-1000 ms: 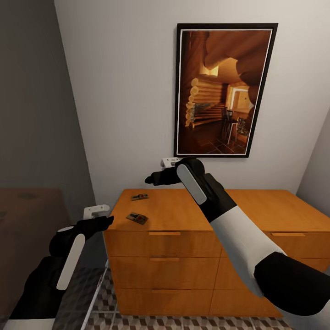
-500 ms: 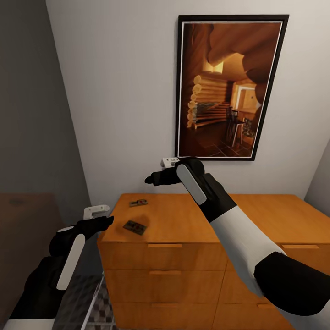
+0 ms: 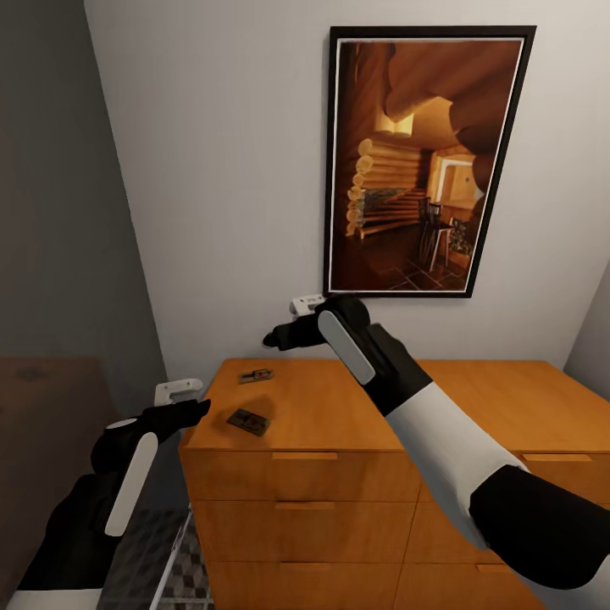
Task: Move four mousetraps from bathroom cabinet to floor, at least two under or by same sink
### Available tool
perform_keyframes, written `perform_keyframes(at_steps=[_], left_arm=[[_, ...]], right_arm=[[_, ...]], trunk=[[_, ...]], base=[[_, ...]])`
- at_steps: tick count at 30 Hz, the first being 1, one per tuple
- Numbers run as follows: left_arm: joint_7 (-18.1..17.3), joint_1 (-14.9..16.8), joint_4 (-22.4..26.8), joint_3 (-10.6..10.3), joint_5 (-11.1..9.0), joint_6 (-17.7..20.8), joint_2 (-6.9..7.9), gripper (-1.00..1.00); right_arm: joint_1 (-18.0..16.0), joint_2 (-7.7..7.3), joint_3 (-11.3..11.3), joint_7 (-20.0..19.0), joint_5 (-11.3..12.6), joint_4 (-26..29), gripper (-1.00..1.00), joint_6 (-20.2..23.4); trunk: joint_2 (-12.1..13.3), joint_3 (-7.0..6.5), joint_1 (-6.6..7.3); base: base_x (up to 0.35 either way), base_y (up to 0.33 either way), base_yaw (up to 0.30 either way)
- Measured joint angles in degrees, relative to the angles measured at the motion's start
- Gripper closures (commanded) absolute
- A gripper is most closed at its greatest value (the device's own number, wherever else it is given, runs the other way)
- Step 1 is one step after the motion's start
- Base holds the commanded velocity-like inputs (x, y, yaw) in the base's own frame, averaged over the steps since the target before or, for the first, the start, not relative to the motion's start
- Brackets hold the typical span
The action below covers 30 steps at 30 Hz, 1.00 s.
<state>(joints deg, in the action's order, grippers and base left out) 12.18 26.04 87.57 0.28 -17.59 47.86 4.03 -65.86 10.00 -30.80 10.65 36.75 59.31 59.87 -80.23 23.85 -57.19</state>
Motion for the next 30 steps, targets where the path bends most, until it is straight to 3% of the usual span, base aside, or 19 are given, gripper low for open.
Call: perform_keyframes(at_steps=[8, 30], left_arm=[[0.00, -0.03, 0.00, 0.00, 0.00, -0.03, 0.00, -1.00], [-0.02, 0.01, 0.00, 0.00, -0.05, 0.00, 0.00, -1.00]], right_arm=[[0.00, 0.00, -1.52, -0.05, 0.01, 0.25, -1.00, 0.00], [0.00, 0.00, -2.95, -0.05, 0.12, 0.22, -1.00, 0.00]], trunk=[[0.00, 0.00, 0.00], [0.00, 0.00, 0.00]], base=[[0.001, 0.000, 0.000], [0.000, 0.000, 0.000]])
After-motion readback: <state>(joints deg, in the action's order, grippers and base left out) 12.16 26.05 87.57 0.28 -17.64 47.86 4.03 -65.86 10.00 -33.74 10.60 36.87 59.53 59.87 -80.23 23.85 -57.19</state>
